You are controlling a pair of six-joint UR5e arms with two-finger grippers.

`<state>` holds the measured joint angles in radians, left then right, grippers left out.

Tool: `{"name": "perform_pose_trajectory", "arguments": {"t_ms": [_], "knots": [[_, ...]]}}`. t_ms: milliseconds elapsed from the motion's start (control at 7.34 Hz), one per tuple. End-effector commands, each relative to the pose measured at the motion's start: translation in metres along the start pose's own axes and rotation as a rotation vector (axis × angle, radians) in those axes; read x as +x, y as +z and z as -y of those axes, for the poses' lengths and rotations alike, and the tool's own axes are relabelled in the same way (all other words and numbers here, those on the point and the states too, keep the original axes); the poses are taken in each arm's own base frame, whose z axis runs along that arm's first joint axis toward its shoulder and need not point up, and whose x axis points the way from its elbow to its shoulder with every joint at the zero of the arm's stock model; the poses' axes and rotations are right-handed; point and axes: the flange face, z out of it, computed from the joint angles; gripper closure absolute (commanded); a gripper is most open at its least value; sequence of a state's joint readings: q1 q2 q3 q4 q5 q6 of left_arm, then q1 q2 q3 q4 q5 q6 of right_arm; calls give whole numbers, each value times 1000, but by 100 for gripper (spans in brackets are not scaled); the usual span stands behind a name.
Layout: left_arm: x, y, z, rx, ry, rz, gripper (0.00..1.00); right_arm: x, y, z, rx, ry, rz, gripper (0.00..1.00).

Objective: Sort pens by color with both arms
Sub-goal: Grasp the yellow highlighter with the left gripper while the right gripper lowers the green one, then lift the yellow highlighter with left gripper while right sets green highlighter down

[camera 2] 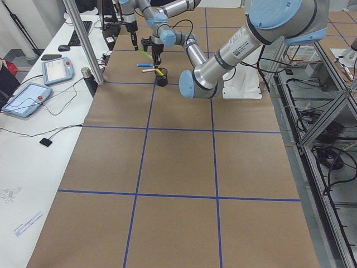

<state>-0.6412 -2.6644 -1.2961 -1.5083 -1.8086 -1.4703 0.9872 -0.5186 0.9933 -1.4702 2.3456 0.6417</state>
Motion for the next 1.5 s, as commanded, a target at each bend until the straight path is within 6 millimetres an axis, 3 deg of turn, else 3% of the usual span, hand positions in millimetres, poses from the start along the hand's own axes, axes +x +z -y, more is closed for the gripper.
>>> {"name": "perform_pose_trajectory", "arguments": {"t_ms": [0,272,545,681,1090,1362], "knots": [[-26,-41,-1,9,39,-9,100,-5,6,-2,-1,51,-8,81],[-43,-77,-2,3,56,-38,100,-3,16,-4,-10,101,-17,81],[-58,-110,-5,9,58,-83,100,-26,51,-15,33,33,-62,80],[-67,-128,6,24,50,-112,100,-33,56,-18,31,26,-65,80],[-102,-168,75,90,69,-132,100,-47,67,-25,38,4,-81,80],[-121,-173,97,120,84,-124,100,-59,74,-29,43,23,-89,80]]}}
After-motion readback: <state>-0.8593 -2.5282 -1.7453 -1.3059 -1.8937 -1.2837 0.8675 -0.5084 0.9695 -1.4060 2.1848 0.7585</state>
